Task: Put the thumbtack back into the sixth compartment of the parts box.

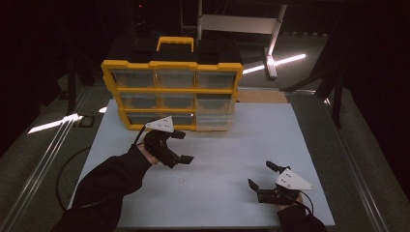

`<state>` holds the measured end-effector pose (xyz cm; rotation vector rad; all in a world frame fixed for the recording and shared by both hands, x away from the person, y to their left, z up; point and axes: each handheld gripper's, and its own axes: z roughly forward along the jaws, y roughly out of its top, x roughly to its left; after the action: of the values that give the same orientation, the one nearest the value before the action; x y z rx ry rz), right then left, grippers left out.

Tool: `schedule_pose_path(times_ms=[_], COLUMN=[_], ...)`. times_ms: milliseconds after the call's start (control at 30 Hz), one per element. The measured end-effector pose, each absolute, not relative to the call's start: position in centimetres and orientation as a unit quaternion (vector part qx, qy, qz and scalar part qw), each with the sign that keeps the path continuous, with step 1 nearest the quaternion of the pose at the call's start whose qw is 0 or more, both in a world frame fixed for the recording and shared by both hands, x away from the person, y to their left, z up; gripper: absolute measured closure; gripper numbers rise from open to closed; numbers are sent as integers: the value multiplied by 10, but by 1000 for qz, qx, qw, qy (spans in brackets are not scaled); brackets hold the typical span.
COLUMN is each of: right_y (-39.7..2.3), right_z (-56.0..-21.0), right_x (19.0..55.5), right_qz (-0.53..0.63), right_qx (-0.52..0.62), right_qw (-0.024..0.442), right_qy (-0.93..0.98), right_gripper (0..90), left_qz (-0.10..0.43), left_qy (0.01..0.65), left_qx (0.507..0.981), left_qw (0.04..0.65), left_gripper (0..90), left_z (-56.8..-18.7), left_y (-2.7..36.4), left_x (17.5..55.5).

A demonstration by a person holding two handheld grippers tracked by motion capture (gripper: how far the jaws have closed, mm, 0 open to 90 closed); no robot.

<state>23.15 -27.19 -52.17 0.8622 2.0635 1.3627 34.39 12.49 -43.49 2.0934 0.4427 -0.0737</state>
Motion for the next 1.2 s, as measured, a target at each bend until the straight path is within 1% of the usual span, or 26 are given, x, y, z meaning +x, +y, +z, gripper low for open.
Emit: schedule_pose_path(times_ms=[433,500,700,867,933,1067,1133,1200], right_y=[-272,-271,-271,-271,-271,-271,-271,-271], right_z=[-522,-522,-522,-522,-522,-522,-522,-522], right_x=[231,231,231,231,231,231,231,231], right_qz=[502,502,501,501,501,501,501,501], right_qx=[318,318,317,317,317,316,316,317], right_qw=[259,260,260,259,259,260,259,259], right_qy=[761,762,762,763,763,763,763,763], right_gripper=[99,99,99,99,99,100,99,99], left_qz=[-39,-38,-39,-31,-34,-35,-39,-42], left_qy=[179,183,190,198,196,192,188,184], left_qx=[871,871,876,875,875,881,882,885], left_qw=[456,454,442,440,440,432,431,426], left_gripper=[5,32,56,157,164,244,315,345], left_z=[-479,-484,-499,-509,-511,-516,-518,-520], left_y=[131,133,137,140,141,142,143,143], left_x=[325,323,319,314,313,312,311,311])
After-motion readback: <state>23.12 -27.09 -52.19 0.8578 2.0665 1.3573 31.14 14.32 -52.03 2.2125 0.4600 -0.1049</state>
